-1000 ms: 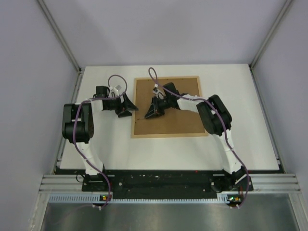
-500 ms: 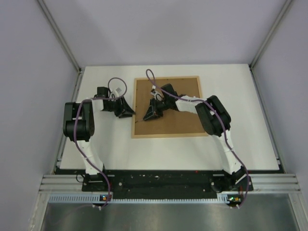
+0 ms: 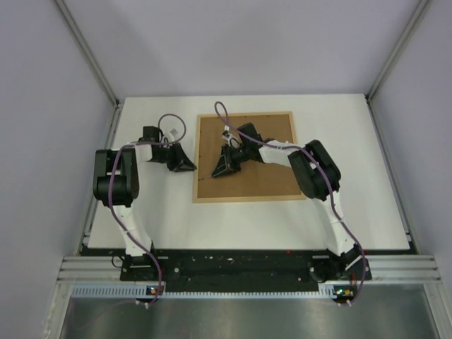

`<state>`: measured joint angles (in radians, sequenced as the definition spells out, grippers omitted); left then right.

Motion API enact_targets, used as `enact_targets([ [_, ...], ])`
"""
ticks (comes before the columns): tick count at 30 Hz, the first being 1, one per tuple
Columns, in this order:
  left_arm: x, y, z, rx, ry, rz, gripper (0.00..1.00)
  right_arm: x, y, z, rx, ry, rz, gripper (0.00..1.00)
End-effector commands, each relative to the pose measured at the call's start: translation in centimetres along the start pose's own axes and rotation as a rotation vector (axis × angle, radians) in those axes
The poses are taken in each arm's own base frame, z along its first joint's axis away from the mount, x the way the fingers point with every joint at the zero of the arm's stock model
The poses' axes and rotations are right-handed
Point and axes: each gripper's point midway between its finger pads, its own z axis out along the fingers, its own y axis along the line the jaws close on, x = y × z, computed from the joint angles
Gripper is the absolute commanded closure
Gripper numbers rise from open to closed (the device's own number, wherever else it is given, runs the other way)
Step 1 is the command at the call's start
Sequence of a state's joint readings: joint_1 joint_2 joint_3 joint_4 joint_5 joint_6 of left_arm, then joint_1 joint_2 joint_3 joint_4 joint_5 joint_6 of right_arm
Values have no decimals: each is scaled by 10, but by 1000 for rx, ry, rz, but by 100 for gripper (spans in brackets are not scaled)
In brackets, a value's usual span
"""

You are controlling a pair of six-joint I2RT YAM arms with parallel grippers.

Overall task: Take the photo out of the frame
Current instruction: Release the photo frame item from the photo frame.

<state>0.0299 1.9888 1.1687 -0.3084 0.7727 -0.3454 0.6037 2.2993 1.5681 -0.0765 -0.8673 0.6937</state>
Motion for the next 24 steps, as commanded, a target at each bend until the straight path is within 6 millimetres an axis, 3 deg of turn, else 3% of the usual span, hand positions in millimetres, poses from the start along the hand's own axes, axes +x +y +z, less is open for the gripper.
enact_targets([
  [1, -2, 18, 6, -83, -2, 15, 82, -5, 21, -15, -19, -25, -62, 100],
  [24, 4, 15, 9, -81, 17, 20, 95, -18, 13, 4, -15, -47, -48, 100],
])
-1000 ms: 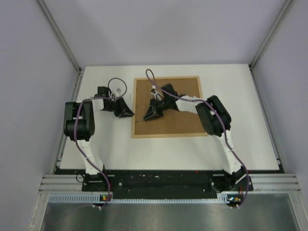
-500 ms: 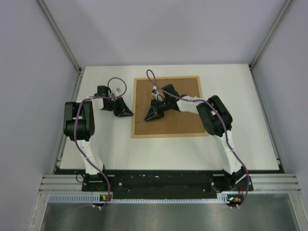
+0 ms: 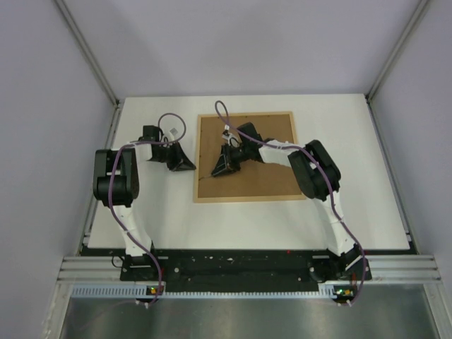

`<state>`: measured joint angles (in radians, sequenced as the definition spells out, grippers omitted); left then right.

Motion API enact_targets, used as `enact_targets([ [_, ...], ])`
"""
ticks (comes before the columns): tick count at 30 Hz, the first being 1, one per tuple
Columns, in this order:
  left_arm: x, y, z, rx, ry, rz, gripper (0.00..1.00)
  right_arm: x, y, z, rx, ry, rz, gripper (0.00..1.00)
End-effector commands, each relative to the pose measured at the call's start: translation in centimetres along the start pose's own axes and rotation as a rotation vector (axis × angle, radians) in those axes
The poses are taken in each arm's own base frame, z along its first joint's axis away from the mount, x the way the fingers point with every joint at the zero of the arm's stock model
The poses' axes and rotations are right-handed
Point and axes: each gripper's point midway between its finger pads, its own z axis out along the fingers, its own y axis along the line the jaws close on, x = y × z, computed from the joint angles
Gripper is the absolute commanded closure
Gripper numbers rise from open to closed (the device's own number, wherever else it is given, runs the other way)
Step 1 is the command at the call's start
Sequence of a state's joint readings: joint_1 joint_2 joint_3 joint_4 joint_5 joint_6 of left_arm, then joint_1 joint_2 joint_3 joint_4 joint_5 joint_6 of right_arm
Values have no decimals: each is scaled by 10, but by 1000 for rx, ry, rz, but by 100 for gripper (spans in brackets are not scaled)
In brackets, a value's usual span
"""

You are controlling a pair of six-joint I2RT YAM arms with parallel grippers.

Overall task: Take the photo out of the frame
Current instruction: Release the photo frame item from the photo frame.

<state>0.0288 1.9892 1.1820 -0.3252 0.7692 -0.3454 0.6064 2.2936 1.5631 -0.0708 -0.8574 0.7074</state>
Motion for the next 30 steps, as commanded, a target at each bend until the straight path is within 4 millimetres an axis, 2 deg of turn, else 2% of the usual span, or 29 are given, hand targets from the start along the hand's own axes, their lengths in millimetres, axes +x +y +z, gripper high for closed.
enact_targets([
  [1, 5, 16, 10, -77, 14, 22, 95, -19, 13, 3, -21, -41, -53, 100],
  [10, 5, 17, 10, -83, 15, 23, 95, -15, 11, 6, -21, -24, -54, 100],
  [16, 6, 18, 10, -88, 17, 22, 96, -19, 13, -14, -15, -48, -64, 100],
  [20, 5, 17, 10, -89, 14, 22, 96, -15, 14, -20, -9, -45, -79, 100],
  [26, 5, 18, 10, -89, 15, 22, 96, -6, 4, -17, -4, -21, -65, 100],
  [30, 5, 18, 11, -88, 17, 20, 96, -5, 5, -15, -14, -17, -68, 100],
])
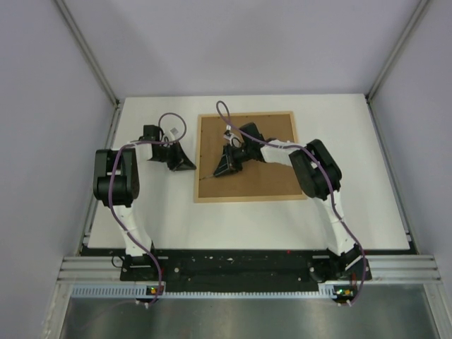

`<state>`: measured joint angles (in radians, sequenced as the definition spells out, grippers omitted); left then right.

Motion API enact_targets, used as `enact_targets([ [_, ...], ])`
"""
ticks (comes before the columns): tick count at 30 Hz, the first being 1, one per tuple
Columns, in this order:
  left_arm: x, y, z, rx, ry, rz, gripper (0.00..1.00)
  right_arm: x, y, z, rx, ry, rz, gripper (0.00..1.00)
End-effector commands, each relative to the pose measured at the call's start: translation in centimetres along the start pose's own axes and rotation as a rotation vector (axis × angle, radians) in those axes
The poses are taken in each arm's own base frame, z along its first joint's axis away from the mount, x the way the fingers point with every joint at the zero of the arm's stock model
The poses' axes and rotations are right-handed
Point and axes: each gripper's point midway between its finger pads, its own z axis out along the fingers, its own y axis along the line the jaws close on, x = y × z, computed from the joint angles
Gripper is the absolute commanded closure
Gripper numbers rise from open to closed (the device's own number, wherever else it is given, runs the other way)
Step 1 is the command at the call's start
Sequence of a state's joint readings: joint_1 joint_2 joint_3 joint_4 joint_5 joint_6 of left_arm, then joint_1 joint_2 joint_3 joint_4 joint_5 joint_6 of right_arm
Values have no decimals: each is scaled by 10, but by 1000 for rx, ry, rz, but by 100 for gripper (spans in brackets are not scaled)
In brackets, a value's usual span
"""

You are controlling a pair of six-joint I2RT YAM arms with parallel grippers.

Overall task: Take the photo out of the frame
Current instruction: Release the photo frame item from the photo frame.

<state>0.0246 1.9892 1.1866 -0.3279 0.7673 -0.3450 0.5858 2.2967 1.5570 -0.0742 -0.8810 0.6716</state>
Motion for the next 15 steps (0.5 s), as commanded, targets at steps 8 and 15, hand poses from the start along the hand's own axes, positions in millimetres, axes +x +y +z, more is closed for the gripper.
enact_targets([
  [8, 5, 19, 10, -87, 14, 16, 97, -3, 14, 0, -12, -19, -51, 100],
  [15, 5, 19, 9, -87, 13, 17, 97, -7, 17, 7, -14, -24, -57, 100],
])
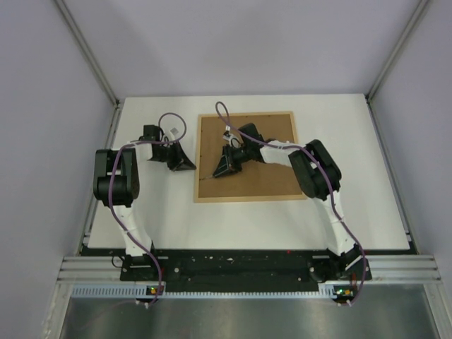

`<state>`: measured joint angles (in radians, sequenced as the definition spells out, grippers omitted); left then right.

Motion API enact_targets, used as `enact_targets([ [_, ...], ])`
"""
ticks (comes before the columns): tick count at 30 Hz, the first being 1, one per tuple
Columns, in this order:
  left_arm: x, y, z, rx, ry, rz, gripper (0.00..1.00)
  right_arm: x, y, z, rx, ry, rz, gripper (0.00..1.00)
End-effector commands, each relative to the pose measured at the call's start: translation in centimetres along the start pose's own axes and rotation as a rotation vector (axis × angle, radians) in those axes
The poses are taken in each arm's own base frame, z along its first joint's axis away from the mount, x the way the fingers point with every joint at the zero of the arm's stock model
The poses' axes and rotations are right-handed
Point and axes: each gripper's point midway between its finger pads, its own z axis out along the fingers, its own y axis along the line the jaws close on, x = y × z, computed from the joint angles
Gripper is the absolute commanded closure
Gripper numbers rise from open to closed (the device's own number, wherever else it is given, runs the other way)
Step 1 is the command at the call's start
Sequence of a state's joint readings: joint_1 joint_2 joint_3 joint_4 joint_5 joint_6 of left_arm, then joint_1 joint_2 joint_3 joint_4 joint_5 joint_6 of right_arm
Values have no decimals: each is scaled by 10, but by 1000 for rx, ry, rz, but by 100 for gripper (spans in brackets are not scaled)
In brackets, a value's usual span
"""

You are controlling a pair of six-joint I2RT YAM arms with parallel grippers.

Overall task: Take the photo out of the frame
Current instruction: Release the photo frame item from the photo frame.

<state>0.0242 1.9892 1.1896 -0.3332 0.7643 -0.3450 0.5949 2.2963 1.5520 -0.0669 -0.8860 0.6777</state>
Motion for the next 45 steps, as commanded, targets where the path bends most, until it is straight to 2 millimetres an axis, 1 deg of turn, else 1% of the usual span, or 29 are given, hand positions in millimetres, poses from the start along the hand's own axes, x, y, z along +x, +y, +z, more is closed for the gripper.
enact_targets([
  [1, 5, 18, 10, -82, 12, 18, 97, -11, 14, 5, -7, -33, -56, 100],
  [20, 6, 18, 9, -80, 13, 17, 99, -19, 11, 11, -3, -42, -56, 100],
  [23, 6, 18, 9, -82, 12, 17, 99, -18, 11, 13, -9, -34, -55, 100],
  [27, 5, 18, 9, -81, 11, 18, 99, -8, 10, 18, -11, -9, -49, 100],
  [30, 6, 18, 9, -81, 11, 21, 100, -6, 8, 15, -2, -11, -50, 100],
  [36, 6, 17, 9, -83, 12, 21, 100, -20, 9, -6, 3, -59, -59, 100],
  [38, 6, 18, 9, -83, 12, 19, 100, -22, 11, -11, 1, -66, -67, 100],
  [45, 5, 19, 10, -85, 11, 17, 100, -10, 10, -8, -7, -33, -70, 100],
])
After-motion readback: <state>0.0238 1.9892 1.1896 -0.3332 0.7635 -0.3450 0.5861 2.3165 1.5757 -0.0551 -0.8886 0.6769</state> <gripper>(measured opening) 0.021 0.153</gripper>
